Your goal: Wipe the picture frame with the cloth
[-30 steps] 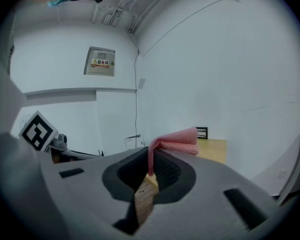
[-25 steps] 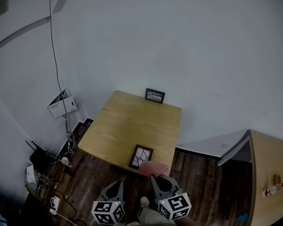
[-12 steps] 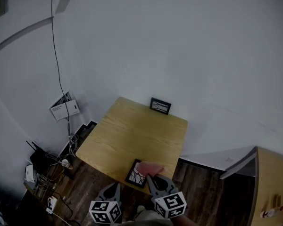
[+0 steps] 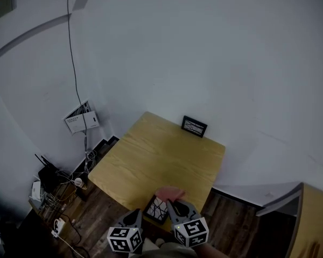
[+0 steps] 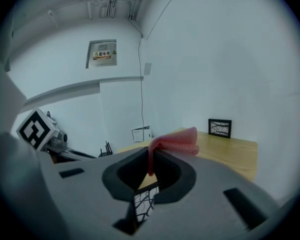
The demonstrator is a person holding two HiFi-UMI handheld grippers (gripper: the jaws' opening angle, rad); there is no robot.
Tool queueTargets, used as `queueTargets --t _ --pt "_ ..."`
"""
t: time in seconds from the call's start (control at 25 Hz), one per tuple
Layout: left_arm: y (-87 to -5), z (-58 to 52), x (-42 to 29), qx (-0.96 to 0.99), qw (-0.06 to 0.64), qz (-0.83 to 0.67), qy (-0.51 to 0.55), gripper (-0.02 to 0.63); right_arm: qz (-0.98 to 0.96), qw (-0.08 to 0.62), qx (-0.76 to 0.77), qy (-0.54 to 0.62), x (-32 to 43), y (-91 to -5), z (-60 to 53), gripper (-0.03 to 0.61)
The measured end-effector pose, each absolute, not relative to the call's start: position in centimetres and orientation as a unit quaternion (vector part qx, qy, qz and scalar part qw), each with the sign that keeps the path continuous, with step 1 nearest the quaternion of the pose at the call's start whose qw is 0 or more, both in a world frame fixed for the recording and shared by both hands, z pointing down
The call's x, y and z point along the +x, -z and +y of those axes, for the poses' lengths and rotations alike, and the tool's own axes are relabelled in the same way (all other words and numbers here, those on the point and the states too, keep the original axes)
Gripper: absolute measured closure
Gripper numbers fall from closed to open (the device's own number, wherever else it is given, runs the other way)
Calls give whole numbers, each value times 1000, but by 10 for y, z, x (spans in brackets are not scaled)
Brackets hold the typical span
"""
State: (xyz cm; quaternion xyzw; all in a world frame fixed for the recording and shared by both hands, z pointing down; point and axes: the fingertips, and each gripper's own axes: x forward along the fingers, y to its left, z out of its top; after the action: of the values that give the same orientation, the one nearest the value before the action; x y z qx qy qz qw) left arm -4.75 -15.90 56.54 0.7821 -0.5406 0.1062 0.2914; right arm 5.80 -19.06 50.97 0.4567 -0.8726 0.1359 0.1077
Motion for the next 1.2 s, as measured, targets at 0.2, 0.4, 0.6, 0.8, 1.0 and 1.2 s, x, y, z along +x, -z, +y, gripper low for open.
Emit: queueTargets --t 0.2,0.4,0.6,0.8,1.0,1.2 --pt "-587 -165 -48 765 315 -548 -121 609 -875 126 443 -147 54 -531 -204 568" --pt "-611 -167 -53 755 335 -546 -140 609 -872 142 438 -166 47 -556 -212 568" --pt "-641 -167 -57 742 375 -535 -151 609 -865 165 437 -182 43 -584 -218 568" --pt "-664 -171 -55 734 399 -524 -165 609 -858 178 436 -204 43 -607 -221 568" --pt "-676 -174 -51 733 408 -515 -175 609 -852 198 432 -217 39 -632 -223 568" --pt "-685 -174 -46 736 409 -504 -193 609 -839 229 435 -234 38 -653 -224 568"
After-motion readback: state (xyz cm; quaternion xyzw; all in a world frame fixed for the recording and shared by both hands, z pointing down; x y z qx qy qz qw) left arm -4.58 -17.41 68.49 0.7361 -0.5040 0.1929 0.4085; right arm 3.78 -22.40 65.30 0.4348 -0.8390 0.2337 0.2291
